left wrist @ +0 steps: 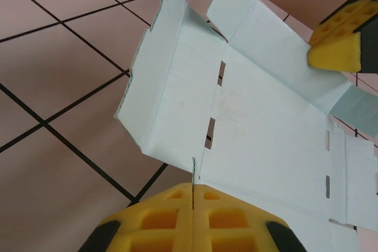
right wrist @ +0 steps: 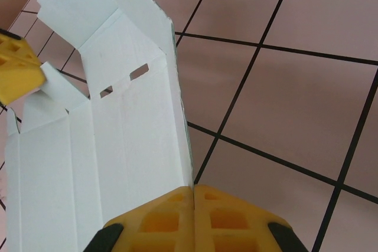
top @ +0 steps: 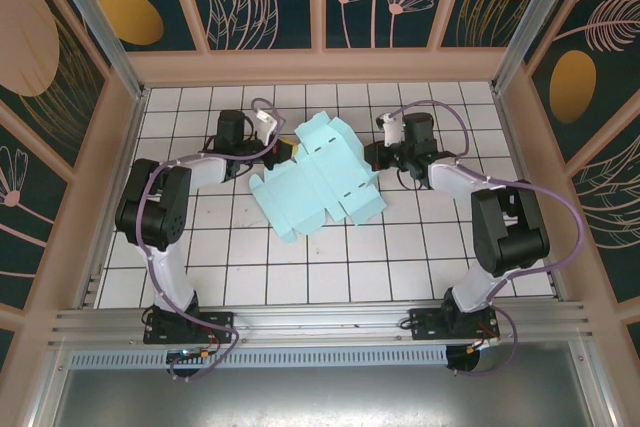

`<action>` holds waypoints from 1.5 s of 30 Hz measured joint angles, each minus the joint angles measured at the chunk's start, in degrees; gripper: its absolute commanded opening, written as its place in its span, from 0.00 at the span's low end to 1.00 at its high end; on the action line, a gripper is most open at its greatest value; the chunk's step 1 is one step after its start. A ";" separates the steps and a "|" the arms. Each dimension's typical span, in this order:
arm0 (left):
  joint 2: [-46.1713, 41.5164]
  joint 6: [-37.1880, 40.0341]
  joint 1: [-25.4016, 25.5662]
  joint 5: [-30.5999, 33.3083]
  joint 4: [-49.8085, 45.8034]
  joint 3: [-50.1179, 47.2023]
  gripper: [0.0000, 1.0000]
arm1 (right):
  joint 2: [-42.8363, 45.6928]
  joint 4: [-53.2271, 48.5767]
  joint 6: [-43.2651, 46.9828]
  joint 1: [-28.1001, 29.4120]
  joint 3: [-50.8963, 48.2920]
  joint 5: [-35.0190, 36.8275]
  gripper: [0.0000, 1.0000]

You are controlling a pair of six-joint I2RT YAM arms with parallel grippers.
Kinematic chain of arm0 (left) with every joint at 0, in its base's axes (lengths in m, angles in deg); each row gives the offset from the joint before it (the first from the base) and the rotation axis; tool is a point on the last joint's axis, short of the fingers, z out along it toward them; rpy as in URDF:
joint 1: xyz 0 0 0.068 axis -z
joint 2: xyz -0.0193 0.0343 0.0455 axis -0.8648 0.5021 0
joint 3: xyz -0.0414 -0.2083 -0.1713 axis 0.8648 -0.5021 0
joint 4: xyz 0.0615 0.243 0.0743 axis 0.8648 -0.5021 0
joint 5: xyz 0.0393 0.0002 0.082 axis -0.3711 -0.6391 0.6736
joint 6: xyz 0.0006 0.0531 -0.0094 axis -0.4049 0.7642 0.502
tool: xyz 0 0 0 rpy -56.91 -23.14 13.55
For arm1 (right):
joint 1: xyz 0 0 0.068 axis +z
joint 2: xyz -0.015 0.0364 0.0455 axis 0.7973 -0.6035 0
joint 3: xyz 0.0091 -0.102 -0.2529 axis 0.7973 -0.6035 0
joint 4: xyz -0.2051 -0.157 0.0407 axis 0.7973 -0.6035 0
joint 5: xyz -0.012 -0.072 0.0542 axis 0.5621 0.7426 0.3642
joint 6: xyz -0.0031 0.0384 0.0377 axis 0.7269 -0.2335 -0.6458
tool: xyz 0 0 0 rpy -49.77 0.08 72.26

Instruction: Fold the paper box

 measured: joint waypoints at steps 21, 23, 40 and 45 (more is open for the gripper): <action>-6.82 21.49 18.86 44.37 11.41 -12.50 0.04 | -1.18 -2.64 -2.97 1.07 0.42 3.74 0.00; -6.51 23.82 20.90 49.09 12.41 -12.50 0.04 | -1.49 -2.69 -2.97 1.07 0.46 4.13 0.00; 3.48 39.67 30.42 65.70 17.90 -12.50 0.06 | -1.81 -3.06 -2.97 1.18 1.18 5.16 0.00; 2.23 33.97 29.20 63.10 16.04 -12.02 0.14 | -1.81 -3.06 -2.97 1.18 1.18 5.44 0.00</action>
